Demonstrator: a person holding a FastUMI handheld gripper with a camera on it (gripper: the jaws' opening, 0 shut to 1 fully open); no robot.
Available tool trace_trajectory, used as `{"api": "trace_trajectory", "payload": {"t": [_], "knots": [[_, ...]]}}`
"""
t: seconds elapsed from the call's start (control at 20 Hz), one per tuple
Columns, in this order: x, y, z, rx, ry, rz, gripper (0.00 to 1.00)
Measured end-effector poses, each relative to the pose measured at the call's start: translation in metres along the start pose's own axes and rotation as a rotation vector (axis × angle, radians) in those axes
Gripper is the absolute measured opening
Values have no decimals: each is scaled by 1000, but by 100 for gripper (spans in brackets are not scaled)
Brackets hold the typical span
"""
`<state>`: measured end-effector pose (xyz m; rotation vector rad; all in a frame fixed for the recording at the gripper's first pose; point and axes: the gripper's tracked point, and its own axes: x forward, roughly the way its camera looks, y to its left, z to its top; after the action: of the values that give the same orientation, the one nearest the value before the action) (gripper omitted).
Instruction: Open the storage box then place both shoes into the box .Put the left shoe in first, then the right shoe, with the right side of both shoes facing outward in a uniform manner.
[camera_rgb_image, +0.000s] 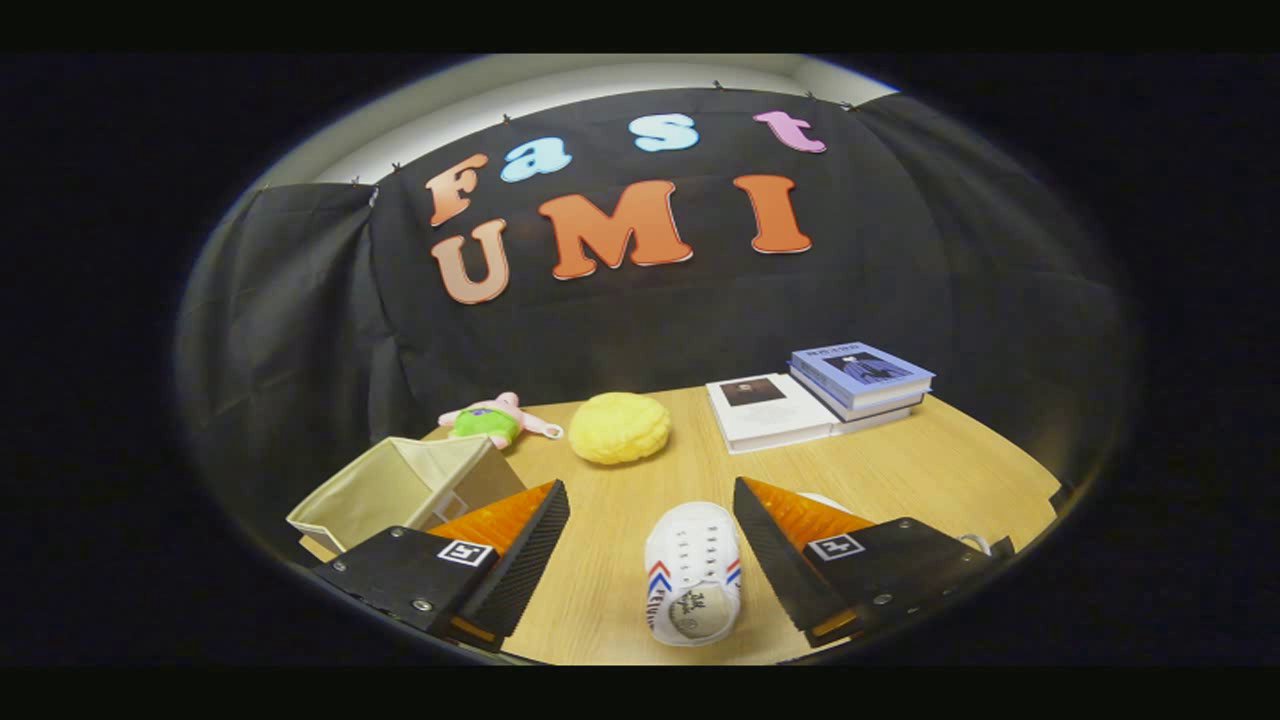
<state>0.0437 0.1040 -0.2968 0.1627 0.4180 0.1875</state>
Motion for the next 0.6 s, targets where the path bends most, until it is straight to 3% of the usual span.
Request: {"api": "trace_trajectory", "payload": {"t": [0.3,0.6], "knots": [[12,-37,-64,-8,104,-64,98],[16,-43,-104,4,180,-54,89]]}}
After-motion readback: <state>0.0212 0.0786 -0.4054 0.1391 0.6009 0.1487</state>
